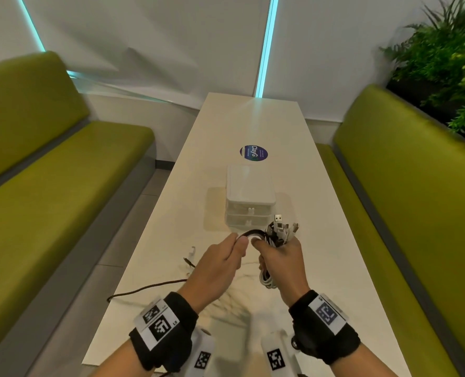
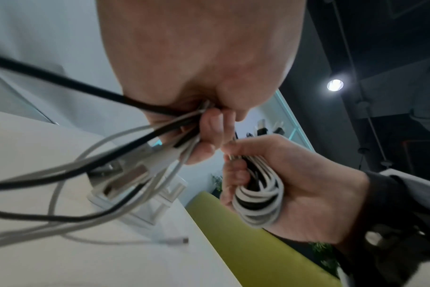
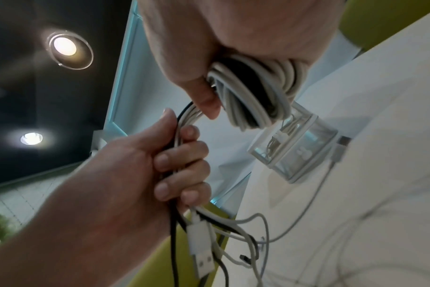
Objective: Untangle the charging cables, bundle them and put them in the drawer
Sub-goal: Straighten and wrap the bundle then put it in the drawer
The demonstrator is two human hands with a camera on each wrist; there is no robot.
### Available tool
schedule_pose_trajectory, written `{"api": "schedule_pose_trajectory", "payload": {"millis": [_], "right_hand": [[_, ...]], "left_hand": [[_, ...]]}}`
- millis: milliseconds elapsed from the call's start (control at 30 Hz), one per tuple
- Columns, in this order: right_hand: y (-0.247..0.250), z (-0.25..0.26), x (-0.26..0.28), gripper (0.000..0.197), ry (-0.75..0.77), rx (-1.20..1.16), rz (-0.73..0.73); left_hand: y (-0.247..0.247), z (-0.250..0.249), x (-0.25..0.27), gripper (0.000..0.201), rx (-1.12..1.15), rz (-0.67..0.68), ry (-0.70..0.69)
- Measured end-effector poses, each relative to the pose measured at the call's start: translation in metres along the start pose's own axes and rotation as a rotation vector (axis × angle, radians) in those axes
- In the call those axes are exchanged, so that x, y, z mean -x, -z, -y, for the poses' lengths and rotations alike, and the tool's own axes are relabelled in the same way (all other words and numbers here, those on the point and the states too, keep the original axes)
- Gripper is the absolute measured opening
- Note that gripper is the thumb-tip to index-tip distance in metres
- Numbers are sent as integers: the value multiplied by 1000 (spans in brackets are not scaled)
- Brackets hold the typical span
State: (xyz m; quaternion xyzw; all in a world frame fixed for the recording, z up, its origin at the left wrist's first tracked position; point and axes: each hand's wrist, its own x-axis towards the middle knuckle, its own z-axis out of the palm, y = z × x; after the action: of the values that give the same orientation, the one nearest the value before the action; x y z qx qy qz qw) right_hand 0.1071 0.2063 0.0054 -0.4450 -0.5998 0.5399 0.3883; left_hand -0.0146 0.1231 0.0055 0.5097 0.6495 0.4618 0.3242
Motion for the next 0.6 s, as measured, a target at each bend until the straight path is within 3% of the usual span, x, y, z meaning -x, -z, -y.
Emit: {"api": "schedule_pose_trajectory", "payload": {"millis": [133,367,600], "right_hand": [[0,-1,5,11,25,55,59],[-3,2,15,11,1,-78,111],[0,9,18,4,-126,-343,137]], "left_hand": [[-13,-2,1,38,-43,23,-11],[-19,-9,-3,50,-230,44,-83],[-21,0,-1,47,-114,55,-15]]}}
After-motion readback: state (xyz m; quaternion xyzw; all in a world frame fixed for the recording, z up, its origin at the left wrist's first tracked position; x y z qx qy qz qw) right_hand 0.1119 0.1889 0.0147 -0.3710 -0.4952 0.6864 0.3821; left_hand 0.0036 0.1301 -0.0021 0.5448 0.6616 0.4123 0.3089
